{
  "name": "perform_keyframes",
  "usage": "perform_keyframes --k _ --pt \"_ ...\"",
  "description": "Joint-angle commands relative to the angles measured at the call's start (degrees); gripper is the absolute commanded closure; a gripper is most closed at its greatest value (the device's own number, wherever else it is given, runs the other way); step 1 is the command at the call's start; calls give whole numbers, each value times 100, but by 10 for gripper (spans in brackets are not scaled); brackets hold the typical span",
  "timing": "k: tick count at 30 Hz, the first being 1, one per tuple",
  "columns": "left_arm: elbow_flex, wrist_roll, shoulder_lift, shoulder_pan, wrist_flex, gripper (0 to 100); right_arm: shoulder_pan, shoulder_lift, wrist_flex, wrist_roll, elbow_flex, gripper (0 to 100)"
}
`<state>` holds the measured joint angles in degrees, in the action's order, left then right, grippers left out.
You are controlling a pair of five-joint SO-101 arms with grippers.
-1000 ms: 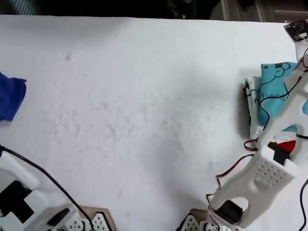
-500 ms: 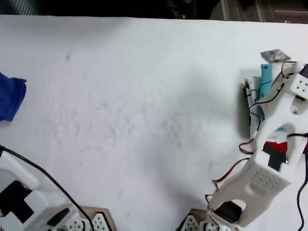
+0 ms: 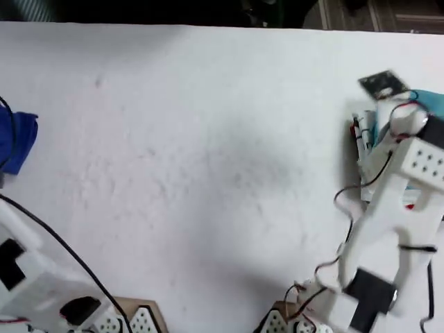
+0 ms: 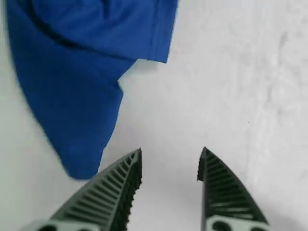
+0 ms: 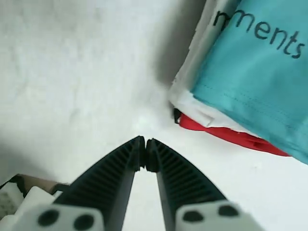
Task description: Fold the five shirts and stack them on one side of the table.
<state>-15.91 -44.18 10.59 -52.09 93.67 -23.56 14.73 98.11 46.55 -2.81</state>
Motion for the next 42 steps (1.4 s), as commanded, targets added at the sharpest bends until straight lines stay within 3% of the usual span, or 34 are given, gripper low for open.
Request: perform_keyframes --k 1,9,20,25,30,34,39,42 --pt "-62 -510 488 136 -343 776 189 954 31 -53 -853 981" --pt "-1802 -738 2035 418 -765 774 576 2378 31 -642 -1855 981" --pt "-4316 -695 4690 585 -316 784 567 2941 31 -651 -1916 981" --pt "-5319 -730 5490 752 -158 964 567 3108 31 -651 -1916 981" --pt "-6796 -686 5534 1068 853 978 567 3196 31 -651 -1916 981" --pt "-8062 -686 5508 1182 879 978 567 3196 31 -651 -1916 981" --pt "-7895 -659 4673 1367 879 978 567 3196 31 -651 -1916 981" --pt "-7947 -141 4092 1543 870 978 567 3196 31 -651 -1916 981"
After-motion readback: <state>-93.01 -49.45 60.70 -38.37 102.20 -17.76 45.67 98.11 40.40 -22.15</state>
